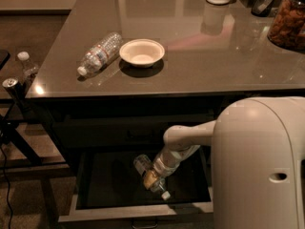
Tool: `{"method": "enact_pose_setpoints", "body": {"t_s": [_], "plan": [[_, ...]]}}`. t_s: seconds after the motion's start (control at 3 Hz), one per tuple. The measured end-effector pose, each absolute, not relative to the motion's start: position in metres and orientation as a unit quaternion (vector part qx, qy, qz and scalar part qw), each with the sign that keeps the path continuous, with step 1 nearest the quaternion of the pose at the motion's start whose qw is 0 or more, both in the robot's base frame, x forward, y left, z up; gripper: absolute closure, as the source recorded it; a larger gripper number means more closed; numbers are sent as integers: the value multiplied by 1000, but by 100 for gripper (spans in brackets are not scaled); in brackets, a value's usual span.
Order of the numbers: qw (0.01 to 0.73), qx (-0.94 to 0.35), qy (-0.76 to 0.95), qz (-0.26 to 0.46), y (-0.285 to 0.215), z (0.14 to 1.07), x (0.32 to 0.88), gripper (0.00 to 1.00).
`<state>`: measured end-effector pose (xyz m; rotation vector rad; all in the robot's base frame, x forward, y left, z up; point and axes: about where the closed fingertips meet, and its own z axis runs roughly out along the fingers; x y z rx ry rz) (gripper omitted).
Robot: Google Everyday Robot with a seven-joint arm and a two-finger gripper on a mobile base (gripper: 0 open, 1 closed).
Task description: Place blue plastic bottle into middle drawer
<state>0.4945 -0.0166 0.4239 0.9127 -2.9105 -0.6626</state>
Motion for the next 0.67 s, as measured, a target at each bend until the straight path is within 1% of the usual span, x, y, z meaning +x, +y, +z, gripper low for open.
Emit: {"method": "enact_pose_setpoints", "body": {"t_s": [0.33, 0.67], "plan": [[14, 296, -930, -219, -10, 415, 497, 100], [21, 288, -929, -233, -7, 405, 487, 100]]}}
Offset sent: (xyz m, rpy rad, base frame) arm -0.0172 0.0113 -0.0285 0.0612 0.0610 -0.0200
